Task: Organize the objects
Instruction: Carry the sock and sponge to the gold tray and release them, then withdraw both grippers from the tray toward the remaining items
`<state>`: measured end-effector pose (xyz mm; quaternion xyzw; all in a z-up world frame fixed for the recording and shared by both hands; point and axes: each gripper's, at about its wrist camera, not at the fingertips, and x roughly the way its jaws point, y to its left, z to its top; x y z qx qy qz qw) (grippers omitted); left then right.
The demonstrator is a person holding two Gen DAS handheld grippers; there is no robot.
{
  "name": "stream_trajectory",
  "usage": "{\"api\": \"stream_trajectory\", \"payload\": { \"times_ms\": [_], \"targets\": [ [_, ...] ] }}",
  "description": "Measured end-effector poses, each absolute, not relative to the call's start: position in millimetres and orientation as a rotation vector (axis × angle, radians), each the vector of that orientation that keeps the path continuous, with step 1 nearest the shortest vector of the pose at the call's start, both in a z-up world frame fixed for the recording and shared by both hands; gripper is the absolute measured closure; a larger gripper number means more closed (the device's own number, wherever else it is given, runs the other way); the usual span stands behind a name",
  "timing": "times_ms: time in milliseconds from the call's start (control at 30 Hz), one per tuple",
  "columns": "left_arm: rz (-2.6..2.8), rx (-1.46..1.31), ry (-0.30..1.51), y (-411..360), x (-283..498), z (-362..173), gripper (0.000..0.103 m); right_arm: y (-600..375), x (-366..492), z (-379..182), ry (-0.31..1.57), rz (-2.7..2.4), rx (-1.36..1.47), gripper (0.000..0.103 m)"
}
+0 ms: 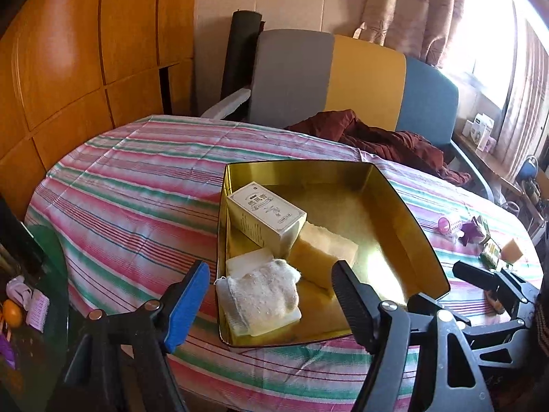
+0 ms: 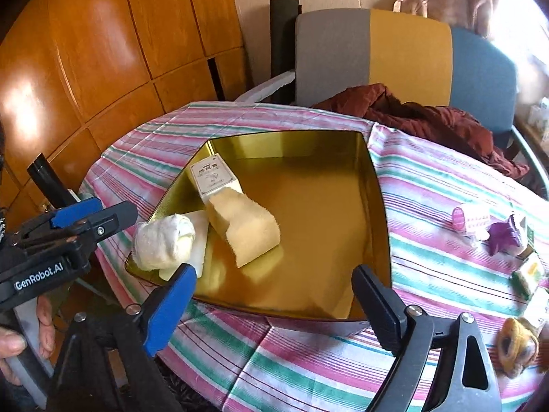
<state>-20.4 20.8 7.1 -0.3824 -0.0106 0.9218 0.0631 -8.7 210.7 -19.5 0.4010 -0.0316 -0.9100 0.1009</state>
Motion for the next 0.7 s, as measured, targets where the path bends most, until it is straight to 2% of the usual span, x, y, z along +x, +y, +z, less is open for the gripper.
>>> {"api": "stream_trajectory", "payload": {
  "times_ms": [267,700],
  "targets": [
    [2.725,-1.169,-0.047,28,-18,5,0.033,225,-4,-15,-0.146,-2.75,1.154,0.005],
    [2.696,-1.157,0.023,43,-17,8,0.033,267,4,-26,-0.252,-2.822,1.214,0.004]
  ]
}}
